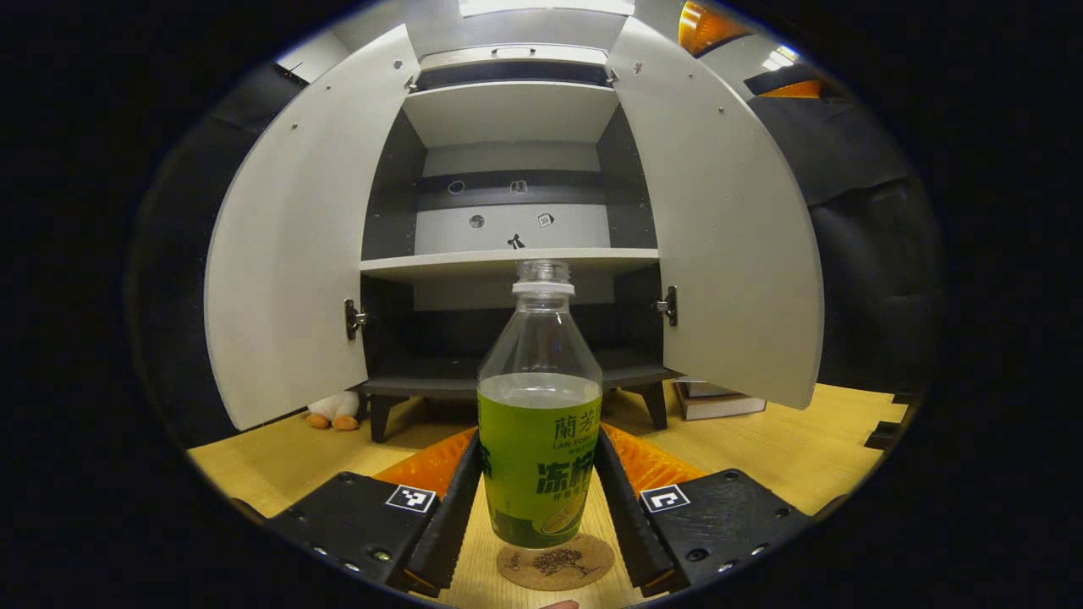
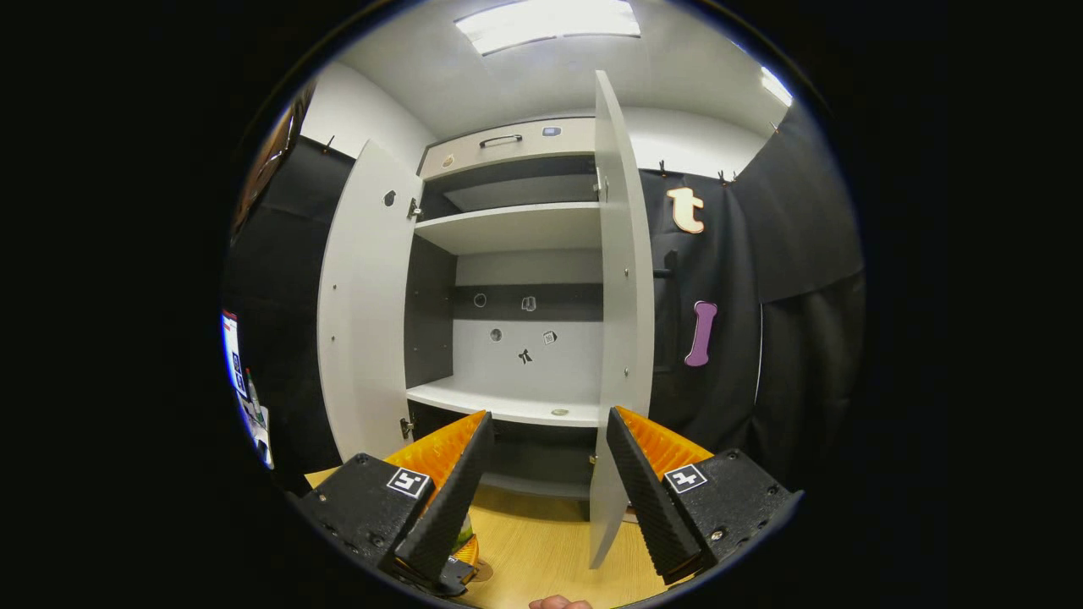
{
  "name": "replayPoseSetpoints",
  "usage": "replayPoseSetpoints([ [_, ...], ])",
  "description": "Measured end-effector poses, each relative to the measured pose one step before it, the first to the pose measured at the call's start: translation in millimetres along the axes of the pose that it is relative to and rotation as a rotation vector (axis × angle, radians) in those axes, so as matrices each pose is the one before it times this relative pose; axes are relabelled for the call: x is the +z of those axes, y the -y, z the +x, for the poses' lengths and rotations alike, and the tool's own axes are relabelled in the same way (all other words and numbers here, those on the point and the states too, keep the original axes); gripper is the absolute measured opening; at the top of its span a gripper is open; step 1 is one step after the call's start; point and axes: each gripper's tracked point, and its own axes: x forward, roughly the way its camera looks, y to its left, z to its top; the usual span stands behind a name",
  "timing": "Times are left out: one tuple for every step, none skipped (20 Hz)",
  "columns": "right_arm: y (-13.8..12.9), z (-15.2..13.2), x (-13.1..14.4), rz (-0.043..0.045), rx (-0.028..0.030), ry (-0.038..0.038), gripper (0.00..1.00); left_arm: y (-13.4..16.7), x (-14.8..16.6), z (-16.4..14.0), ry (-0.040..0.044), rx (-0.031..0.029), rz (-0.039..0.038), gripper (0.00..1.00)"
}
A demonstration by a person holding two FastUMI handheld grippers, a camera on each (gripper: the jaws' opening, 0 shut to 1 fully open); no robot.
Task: Grasp the bottle in the cabinet with the left hand and place it on the coaster, then close the right door with the right hand and the left door with the left hand.
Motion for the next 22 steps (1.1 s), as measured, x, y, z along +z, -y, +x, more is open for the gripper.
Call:
replayPoseSetpoints([
  [0.40, 0.07, -1.92, -0.00450, -0.00058, -0.00594, 0.83, -0.61, -6.49, -1.31, -0.01126, 0.01186, -0.00531, 0.77],
  [-0.23, 0.10, -0.15, -0.00622, -0.00100, -0.00373, 0.83, 2.00, -5.27, -1.24, -0.01077, -0.00125, -0.01105, 0.73],
  [0.24, 0.35, -0.09, -0.00748, -0.00122, -0.00112, 0.83, 2.03, -4.05, -1.14, -0.00812, -0.00731, -0.00878, 0.73],
  [0.95, 0.43, 0.51, -0.00619, -0.00273, -0.00128, 0.83, 3.68, -4.24, -1.81, -0.00342, -0.01277, -0.00496, 0.73],
  [1.14, -0.12, -0.99, -0.00396, -0.00273, -0.00434, 0.83, 3.76, -3.01, -2.62, -0.00002, -0.00953, -0.00206, 0.73],
  [-0.12, -0.07, -0.73, -0.00071, -0.00056, -0.00489, 0.83, 1.95, -3.31, -1.66, -0.00159, -0.00363, -0.00199, 0.72],
  [0.36, 0.59, -0.68, 0.00104, -0.00171, -0.00597, 0.83, -2.17, -1.73, 0.92, -0.01456, 0.00288, -0.00398, 0.72],
  [-0.25, 1.19, -0.85, -0.00090, -0.00108, -0.00491, 0.83, -2.21, 4.53, 1.08, 0.03071, 0.00262, -0.00244, 0.73],
  [-0.09, 1.07, -2.22, -0.00228, -0.00102, -0.00547, 0.83, 2.61, -2.35, -0.40, -0.01035, 0.00008, -0.00591, 0.73],
  [-0.70, 1.13, -0.90, -0.00146, 0.00080, -0.00663, 0.83, -0.24, -1.89, -0.13, -0.00520, 0.00119, -0.00194, 0.75],
  [-2.01, 1.11, -1.55, 0.00406, 0.00458, -0.00351, 0.83, -0.80, -4.67, -1.94, -0.00619, -0.00001, -0.00565, 0.76],
  [-2.02, 0.66, 0.28, 0.00695, 0.00540, -0.00184, 0.83, -2.01, -1.97, -1.45, -0.00367, 0.00197, -0.00612, 0.78],
  [-1.47, 0.81, -0.96, 0.00610, 0.00519, -0.00127, 0.83, -0.38, -0.73, -1.00, -0.00405, -0.00368, -0.00472, 0.79],
  [-0.81, 0.69, 0.14, 0.00212, 0.00125, 0.00007, 0.83, -0.34, -0.23, -0.66, -0.00154, -0.00223, -0.00058, 0.79],
  [-0.36, 0.50, -0.33, -0.00261, 0.00044, 0.00174, 0.83, 0.75, -0.19, 1.07, -0.00130, -0.00969, 0.00088, 0.79],
  [-0.85, 0.92, -0.05, -0.00476, 0.00079, -0.00102, 0.83, 1.37, -0.22, -1.12, -0.00242, -0.01133, 0.00010, 0.79],
  [-0.59, -0.41, -0.86, -0.00296, 0.00163, 0.00034, 0.83, 1.32, 0.68, -1.57, -0.00300, -0.01345, -0.00226, 0.80],
  [-0.14, -0.21, -0.08, -0.00015, 0.00090, 0.00066, 0.83, 1.38, 3.41, -1.38, 0.00033, -0.00849, -0.00100, 0.88],
  [-0.40, -0.21, -0.79, 0.00156, 0.00036, -0.00109, 0.83, -0.54, 5.68, -1.10, 0.00387, -0.00216, 0.00142, 0.94],
  [-0.05, -0.07, -0.54, 0.00138, -0.00050, 0.00004, 0.83, -1.55, 8.88, -2.99, 0.01394, 0.00053, 0.00103, 0.98],
  [1.34, -2.00, -0.78, 0.00313, -0.00019, -0.00158, 0.83, -1.46, 11.13, -3.36, 0.01937, -0.00099, -0.00350, 0.98],
  [0.98, -1.48, -0.49, 0.00332, -0.00154, 0.00207, 0.83, -0.98, 12.17, -2.63, 0.01590, -0.00423, -0.00977, 0.97],
])
